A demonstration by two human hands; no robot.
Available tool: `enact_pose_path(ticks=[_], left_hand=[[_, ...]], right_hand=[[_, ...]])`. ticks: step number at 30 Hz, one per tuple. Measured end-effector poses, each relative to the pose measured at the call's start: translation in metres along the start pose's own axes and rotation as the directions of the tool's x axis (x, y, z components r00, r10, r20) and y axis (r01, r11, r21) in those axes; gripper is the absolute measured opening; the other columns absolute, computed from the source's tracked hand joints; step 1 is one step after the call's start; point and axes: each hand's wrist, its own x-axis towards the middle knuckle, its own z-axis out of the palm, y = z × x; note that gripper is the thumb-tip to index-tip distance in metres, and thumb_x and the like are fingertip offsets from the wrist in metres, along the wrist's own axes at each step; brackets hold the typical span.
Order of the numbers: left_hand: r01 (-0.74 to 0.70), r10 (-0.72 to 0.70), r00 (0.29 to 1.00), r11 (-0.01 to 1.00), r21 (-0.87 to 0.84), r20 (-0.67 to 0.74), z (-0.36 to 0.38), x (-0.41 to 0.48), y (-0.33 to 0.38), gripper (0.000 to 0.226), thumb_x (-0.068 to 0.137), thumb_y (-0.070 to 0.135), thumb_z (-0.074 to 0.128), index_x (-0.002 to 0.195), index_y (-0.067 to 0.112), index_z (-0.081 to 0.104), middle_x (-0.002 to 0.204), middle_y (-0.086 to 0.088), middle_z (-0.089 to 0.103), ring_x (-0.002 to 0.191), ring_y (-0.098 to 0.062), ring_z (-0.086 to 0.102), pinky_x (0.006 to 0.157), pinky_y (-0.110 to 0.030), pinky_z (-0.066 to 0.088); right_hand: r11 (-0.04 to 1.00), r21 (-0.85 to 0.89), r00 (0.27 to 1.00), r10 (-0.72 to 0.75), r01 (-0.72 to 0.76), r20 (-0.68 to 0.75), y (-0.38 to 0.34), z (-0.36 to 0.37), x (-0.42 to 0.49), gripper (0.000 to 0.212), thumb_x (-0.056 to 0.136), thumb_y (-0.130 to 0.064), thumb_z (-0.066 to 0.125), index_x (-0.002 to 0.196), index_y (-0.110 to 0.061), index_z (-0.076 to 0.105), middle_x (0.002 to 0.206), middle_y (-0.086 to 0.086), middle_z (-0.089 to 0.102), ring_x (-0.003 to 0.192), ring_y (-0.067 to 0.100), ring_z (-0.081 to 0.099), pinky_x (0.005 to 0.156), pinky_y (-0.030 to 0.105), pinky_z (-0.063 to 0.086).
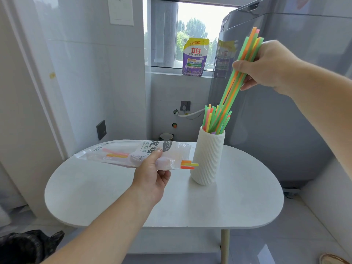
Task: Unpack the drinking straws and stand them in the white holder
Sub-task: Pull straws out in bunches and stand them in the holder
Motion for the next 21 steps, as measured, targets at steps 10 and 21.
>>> enact_pose_path(ticks=[10, 21], left_hand=[[0.002, -0.002, 1.000, 1.000, -0.006, 0.007, -0.001, -0.001, 0.001, 0.010, 0.089, 0.022, 0.074, 0.098, 0.021, 0.069, 0.064, 0.006, 0.073, 0.052, -0.006, 0.060, 0.041, -0.017, 0.049], [0.004, -0.004, 1.000, 1.000, -0.010, -0.002, 0.001, 0.000, 0.001, 0.011, 0.090, 0.021, 0.073, 0.100, 0.020, 0.069, 0.081, 0.000, 0.071, 0.063, -0.010, 0.057, 0.040, -0.016, 0.048]], right_hand=[[0.999, 0.032, 0.998, 0.034, -0.035, 0.045, 0.003, 0.011, -0.002, 0.016, 0.094, -0.018, 0.069, 0.104, -0.006, 0.066, 0.086, 0.007, 0.075, 0.059, 0.015, 0.075, 0.052, 0.022, 0.060], [1.000, -0.003, 0.993, 0.011, -0.011, 0.116, -0.005, 0.010, -0.001, 0.014, 0.094, -0.022, 0.070, 0.103, -0.012, 0.066, 0.090, 0.001, 0.075, 0.066, 0.015, 0.077, 0.068, 0.031, 0.064]])
